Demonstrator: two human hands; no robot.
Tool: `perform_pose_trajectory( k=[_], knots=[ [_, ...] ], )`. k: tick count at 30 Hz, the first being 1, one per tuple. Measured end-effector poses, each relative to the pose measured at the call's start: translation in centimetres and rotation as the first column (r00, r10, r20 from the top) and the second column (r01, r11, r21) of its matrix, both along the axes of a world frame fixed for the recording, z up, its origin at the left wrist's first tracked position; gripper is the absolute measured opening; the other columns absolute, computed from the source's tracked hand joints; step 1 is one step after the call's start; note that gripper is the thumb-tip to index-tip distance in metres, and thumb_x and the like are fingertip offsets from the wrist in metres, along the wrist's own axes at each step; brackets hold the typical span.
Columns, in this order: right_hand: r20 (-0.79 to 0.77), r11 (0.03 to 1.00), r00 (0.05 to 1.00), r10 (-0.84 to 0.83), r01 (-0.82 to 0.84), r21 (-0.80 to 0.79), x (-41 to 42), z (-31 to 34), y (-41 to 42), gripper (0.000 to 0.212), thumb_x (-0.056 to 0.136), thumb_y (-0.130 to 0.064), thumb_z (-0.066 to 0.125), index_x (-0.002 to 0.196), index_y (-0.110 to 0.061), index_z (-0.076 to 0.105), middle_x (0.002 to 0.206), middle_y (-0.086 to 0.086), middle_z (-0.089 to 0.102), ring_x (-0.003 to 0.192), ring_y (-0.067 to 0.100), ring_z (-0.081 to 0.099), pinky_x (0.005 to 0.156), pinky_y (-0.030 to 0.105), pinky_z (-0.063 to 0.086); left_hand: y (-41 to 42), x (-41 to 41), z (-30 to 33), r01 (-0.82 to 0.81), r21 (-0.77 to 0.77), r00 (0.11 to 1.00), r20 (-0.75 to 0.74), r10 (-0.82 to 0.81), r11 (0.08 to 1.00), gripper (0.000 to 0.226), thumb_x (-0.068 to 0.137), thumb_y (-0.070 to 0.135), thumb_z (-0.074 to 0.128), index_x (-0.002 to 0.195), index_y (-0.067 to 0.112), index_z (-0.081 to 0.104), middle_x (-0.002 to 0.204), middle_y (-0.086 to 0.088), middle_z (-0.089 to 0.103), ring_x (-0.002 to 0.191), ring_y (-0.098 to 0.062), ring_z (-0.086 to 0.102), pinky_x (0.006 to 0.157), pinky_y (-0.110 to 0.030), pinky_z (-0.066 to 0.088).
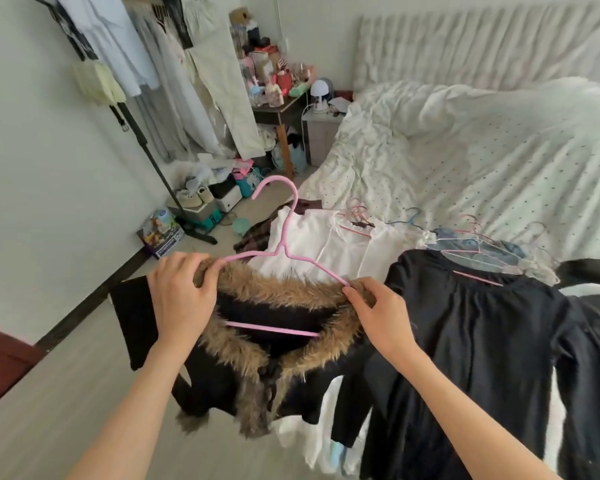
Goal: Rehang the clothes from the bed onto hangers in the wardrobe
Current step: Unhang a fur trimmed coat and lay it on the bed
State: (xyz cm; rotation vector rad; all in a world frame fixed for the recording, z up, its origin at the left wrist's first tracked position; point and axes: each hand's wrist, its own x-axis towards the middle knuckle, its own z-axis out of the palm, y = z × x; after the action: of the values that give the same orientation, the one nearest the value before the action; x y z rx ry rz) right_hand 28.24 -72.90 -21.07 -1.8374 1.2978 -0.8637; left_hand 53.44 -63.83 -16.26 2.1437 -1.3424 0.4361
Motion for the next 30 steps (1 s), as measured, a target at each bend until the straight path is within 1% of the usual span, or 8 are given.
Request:
perform_pose_trajectory(
  k=[4,9,14,16,20,25,27,30],
  knots=[
    [-0.001,1.0,1.0,-0.015,0.015,0.019,2.8,0.0,-6.2,0.023,0.089,-0.031,0.059,0.095,-0.01,0.065,0.083,0.001,0.066,0.078,0.019,0.06,0.072,0.034,0.049,-6.5,3.3,-0.5,0.044,0.071,0.999,-0.013,-0.043,0.997,0.026,0.091,0.031,0.053,0.099,0.009,0.063,0.094,-0.008,0.06,0.093,-0.024,0.053,0.083,-0.037,0.037],
    [0.032,0.989,0.998,-0.059,0.054,0.137,5.3,-1.9,-14.7,0.021,0.089,-0.032,0.06,0.095,-0.013,0.064,0.083,0.001,0.066,0.078,0.018,0.06,0.072,0.03,0.046,-16.6,6.9,-2.0,0.117,0.161,0.992,0.022,-0.122,0.98,0.023,0.091,0.031,0.052,0.099,0.011,0.062,0.093,-0.007,0.059,0.091,-0.023,0.053,0.078,-0.034,0.036],
    [0.016,0.967,0.984,-0.18,0.174,0.183,6.2,-6.0,-23.8,0.02,0.089,-0.031,0.059,0.096,-0.013,0.065,0.085,0.002,0.067,0.079,0.018,0.06,0.075,0.032,0.047,-28.9,8.3,-5.2,0.196,0.316,0.978,0.006,-0.208,0.928,0.026,0.093,0.033,0.049,0.103,0.012,0.062,0.099,-0.007,0.06,0.096,-0.024,0.053,0.083,-0.04,0.039],
    [-0.018,0.956,0.978,-0.207,0.206,0.21,6.4,-8.2,-26.8,0.02,0.09,-0.032,0.057,0.095,-0.013,0.065,0.084,0.002,0.067,0.078,0.018,0.06,0.074,0.033,0.047,-33.3,8.5,-7.4,0.228,0.386,0.971,-0.019,-0.24,0.894,0.028,0.094,0.035,0.046,0.106,0.014,0.06,0.102,-0.006,0.059,0.1,-0.023,0.052,0.087,-0.04,0.038],
    [-0.107,0.925,0.965,-0.241,0.262,0.277,6.4,-13.9,-31.9,0.023,0.092,-0.033,0.055,0.1,-0.014,0.065,0.089,0.0,0.068,0.084,0.019,0.061,0.073,0.03,0.046,-40.4,8.6,-13.4,0.286,0.487,0.95,-0.035,-0.309,0.825,0.031,0.096,0.038,0.041,0.11,0.016,0.058,0.103,-0.006,0.059,0.1,-0.024,0.053,0.084,-0.039,0.039],
    [-0.219,0.887,0.939,-0.265,0.326,0.326,5.5,-21.2,-35.3,0.027,0.09,-0.034,0.057,0.1,-0.012,0.068,0.089,0.003,0.069,0.082,0.02,0.061,0.074,0.033,0.048,-45.2,8.1,-22.3,0.301,0.636,0.872,0.118,-0.475,0.71,0.034,0.098,0.034,0.038,0.112,0.013,0.06,0.102,-0.007,0.065,0.092,-0.024,0.061,0.072,-0.034,0.046],
    [-0.257,0.871,0.926,-0.277,0.355,0.34,5.5,-23.3,-36.0,0.028,0.09,-0.035,0.057,0.096,-0.01,0.067,0.085,0.004,0.069,0.08,0.022,0.062,0.074,0.036,0.05,-46.3,8.1,-25.1,0.304,0.689,0.843,0.126,-0.523,0.658,0.033,0.098,0.033,0.037,0.112,0.014,0.06,0.101,-0.005,0.066,0.09,-0.022,0.062,0.07,-0.031,0.045],
    [-0.3,0.85,0.904,-0.306,0.401,0.342,6.3,-25.3,-37.5,0.027,0.091,-0.036,0.055,0.094,-0.011,0.065,0.082,0.004,0.068,0.08,0.024,0.062,0.069,0.035,0.048,-48.9,8.6,-27.6,0.333,0.698,0.826,0.109,-0.553,0.634,0.031,0.097,0.032,0.039,0.111,0.013,0.06,0.1,-0.006,0.065,0.088,-0.022,0.062,0.066,-0.028,0.042]
  ],
)
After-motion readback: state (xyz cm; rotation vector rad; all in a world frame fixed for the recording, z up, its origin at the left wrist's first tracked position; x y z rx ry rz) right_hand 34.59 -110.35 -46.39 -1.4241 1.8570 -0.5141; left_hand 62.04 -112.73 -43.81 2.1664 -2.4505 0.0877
